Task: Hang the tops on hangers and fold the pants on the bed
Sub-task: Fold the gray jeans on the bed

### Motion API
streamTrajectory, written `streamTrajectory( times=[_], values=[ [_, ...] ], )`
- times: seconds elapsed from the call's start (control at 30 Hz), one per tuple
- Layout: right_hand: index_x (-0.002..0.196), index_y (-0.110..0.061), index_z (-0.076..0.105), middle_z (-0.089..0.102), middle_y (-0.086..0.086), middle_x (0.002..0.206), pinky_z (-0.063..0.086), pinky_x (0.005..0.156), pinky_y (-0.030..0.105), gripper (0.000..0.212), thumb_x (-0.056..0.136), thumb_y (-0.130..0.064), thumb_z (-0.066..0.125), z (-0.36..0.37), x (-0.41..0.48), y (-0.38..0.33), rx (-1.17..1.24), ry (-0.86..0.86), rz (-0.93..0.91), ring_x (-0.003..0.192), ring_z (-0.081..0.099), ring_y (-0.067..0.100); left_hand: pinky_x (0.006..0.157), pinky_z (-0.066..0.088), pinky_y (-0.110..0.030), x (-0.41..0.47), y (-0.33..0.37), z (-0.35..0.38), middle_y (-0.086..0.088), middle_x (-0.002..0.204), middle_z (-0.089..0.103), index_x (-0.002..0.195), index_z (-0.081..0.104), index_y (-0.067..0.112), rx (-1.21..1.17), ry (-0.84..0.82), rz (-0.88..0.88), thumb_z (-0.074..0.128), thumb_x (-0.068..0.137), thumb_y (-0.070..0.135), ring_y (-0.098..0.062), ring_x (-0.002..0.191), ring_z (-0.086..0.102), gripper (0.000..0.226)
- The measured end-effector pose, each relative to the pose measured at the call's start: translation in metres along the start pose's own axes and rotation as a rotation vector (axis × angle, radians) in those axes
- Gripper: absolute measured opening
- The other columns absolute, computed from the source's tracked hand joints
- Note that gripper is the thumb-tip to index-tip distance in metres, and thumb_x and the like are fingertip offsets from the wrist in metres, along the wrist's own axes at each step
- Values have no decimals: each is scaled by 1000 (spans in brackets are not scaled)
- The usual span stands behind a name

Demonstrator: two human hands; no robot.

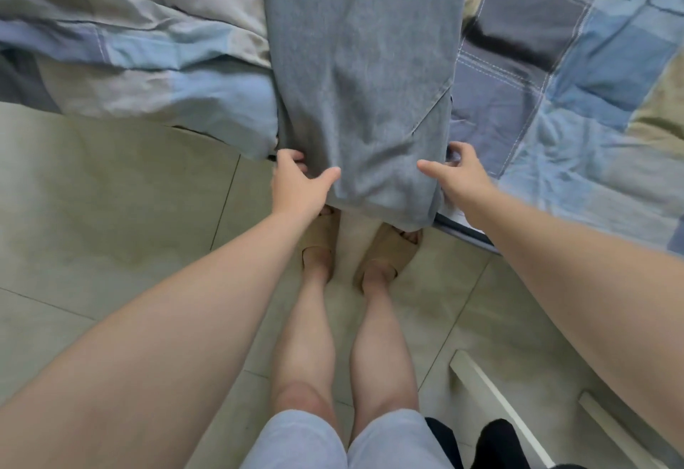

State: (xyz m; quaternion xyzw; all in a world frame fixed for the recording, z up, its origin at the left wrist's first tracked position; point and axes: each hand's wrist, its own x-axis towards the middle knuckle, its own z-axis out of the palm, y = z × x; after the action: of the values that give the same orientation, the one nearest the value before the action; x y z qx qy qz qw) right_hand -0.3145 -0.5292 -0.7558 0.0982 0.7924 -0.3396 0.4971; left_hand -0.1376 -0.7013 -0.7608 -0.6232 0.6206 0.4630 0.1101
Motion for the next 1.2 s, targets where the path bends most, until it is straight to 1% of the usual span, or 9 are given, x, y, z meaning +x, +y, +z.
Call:
streamTrajectory(
  times=[0.1,0.2,0.37,0.5,0.6,0.73,0.93,1.03,1.2],
  values=[
    [118,-17,52,64,0,114,54,73,31,46,84,-30,80,4,7,6,51,-70,23,96,67,16,102,40,-38,6,-2,0,-9,135,48,126,45,11,-12,285,43,85,71,43,-29,124,47,75],
    [120,-16,64,73,0,113,57,80,37,43,81,-25,82,9,7,9,99,-173,66,99,71,20,93,44,-29,13,-2,-3,1,134,55,131,45,15,-221,94,20,86,72,37,-17,119,55,75],
    [104,-17,73,79,1,96,59,68,31,33,76,-28,85,18,-12,14,244,-180,175,86,76,20,86,52,-22,17,-7,-25,2,120,70,127,64,9,-218,-274,-11,88,76,21,-12,108,67,57],
    [103,-16,74,79,2,96,60,67,32,40,69,-32,87,9,-40,12,250,-232,215,82,76,20,77,52,-18,6,-4,-48,5,114,74,122,70,14,-128,-440,-57,88,75,28,-5,98,70,53],
    [101,-18,75,78,2,98,60,65,32,46,60,-34,86,-3,-72,6,208,-304,225,84,76,20,79,54,-19,-14,2,-69,11,106,75,119,71,18,-118,-509,-94,89,72,37,-3,93,71,53],
    [109,-17,73,77,2,105,58,71,31,42,69,-26,83,-16,-132,-6,174,-311,193,89,75,18,93,55,-29,-59,14,-104,10,103,77,106,73,25,-140,-592,-153,91,52,47,-10,99,73,62],
    [101,-20,70,77,-1,97,58,84,39,24,80,-17,82,-25,-227,-32,205,-69,79,90,73,20,99,53,-39,-126,33,-170,2,112,76,114,72,20,-132,-565,-157,85,77,21,-19,103,72,39],
    [92,-25,67,76,-7,88,58,80,37,20,80,-19,83,-22,-266,-45,249,47,24,82,73,16,87,58,-36,-151,48,-197,-7,114,75,119,69,10,-217,-482,-179,80,84,20,-24,99,73,39],
    [93,-21,70,76,1,95,59,78,36,15,82,-22,80,-7,-313,-58,335,138,24,82,73,20,98,54,-41,-185,71,-226,-8,115,73,120,69,9,-258,-408,-183,75,89,20,-27,105,70,34]
  ],
)
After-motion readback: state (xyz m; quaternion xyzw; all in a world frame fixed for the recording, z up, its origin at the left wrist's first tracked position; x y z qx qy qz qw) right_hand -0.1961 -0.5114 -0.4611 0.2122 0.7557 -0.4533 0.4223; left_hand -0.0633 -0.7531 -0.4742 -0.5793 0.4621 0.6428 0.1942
